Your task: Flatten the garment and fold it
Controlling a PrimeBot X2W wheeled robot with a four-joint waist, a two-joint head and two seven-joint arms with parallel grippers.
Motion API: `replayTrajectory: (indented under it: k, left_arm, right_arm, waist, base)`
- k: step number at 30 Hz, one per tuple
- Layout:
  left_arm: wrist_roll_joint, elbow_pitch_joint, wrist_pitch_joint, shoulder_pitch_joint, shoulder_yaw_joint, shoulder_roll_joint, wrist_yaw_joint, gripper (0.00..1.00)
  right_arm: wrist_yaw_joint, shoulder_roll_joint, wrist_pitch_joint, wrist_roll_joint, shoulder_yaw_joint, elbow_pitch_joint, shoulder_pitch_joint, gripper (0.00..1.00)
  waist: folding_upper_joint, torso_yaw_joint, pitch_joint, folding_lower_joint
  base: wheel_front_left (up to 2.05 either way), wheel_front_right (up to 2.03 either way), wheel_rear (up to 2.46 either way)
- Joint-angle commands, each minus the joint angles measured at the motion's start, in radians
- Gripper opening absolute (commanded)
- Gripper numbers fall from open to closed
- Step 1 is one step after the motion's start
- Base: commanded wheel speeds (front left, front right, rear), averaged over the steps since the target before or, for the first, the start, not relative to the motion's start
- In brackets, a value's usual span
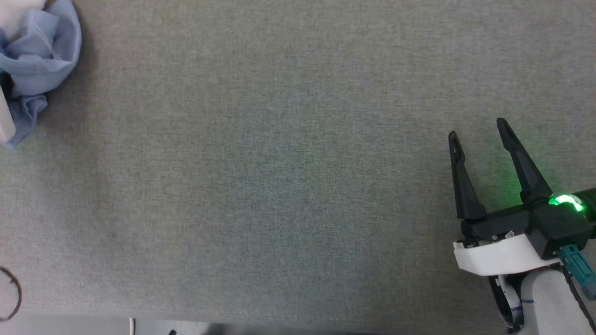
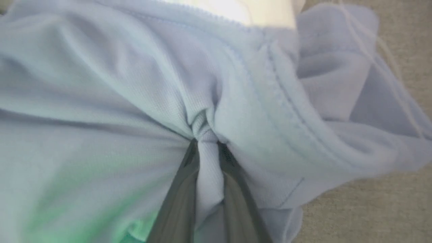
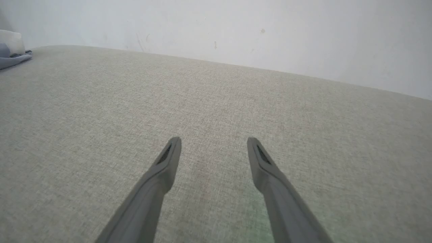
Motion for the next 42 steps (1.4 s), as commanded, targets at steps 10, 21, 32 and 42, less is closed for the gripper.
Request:
replayTrajectory:
  k: [10,21,32,42]
  left_arm:
    - [0.057,0.081,-0.382,0.045,0.039,-0.036,0.040,0.00]
    - [0.153,-0.034,-0.705,-0.003,0.022,-0.090,0.050,0.00]
    - [0.165,-0.342,-0.717,0.000,-0.034,-0.231,0.131,0.00]
    - [0.205,-0.399,-0.711,0.066,-0.182,-0.417,0.200,0.00]
  right_arm:
    - [-0.002,0.001,-0.012,0.017,-0.036,0.061,0.007,1.00]
    - [-0.002,0.001,-0.013,0.050,-0.056,0.125,0.091,1.00]
    - [-0.002,0.001,-0.013,0.074,-0.057,0.131,0.133,1.00]
    - [-0.002,0.001,-0.013,0.110,-0.077,0.122,0.113,1.00]
  waist:
    - [0.0000,0.017,-0.228,0.0002]
    - [0.0000,-0.006,-0.497,0.0002]
    - [0.0000,-0.143,-0.564,0.0002]
    - [0.0000,-0.313,-0.486,0.0002]
  base:
    - [0.00,0.00,0.00]
    - [0.00,0.00,0.00]
    - [0.00,0.00,0.00]
    - [0.00,0.00,0.00]
